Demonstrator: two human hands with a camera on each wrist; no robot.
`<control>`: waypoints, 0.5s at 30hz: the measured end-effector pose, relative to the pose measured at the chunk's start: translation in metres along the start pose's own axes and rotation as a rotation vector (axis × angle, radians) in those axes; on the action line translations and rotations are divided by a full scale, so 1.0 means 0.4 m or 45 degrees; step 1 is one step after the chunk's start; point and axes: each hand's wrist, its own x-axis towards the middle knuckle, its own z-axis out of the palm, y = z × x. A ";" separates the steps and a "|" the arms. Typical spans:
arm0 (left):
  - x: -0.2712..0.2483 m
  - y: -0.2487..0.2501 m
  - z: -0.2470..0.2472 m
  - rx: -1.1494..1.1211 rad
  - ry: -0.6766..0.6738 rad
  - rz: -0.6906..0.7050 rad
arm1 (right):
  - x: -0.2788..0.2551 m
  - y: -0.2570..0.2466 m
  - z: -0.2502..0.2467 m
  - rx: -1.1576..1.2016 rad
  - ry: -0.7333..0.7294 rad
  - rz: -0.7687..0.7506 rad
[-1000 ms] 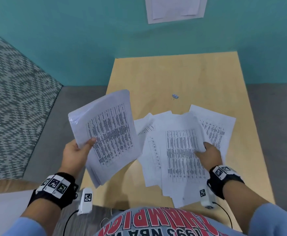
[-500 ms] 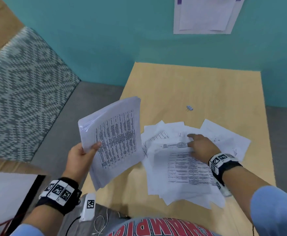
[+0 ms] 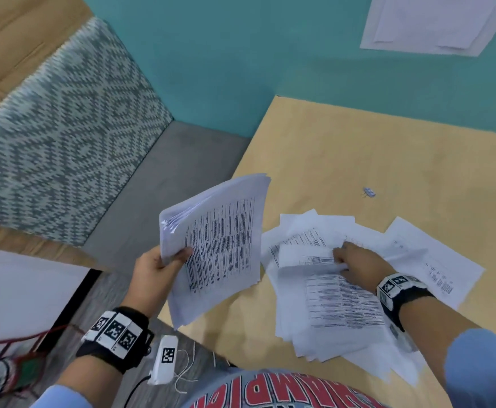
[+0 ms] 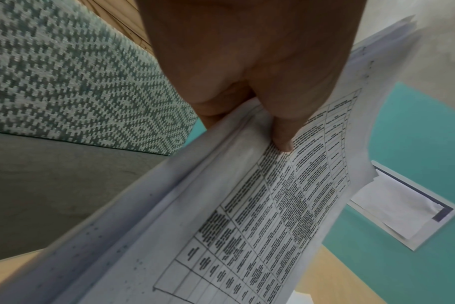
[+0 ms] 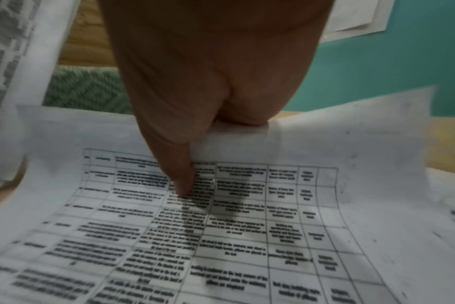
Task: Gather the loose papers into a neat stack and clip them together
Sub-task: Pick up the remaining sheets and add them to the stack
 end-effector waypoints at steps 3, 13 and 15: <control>0.010 0.028 0.017 -0.043 -0.015 0.006 | -0.078 0.012 -0.006 0.393 0.226 0.160; 0.072 0.079 0.110 0.135 -0.100 0.064 | -0.402 0.149 0.025 1.110 0.420 0.572; 0.074 0.091 0.130 0.159 -0.153 0.075 | -0.452 0.144 0.000 1.282 0.506 0.549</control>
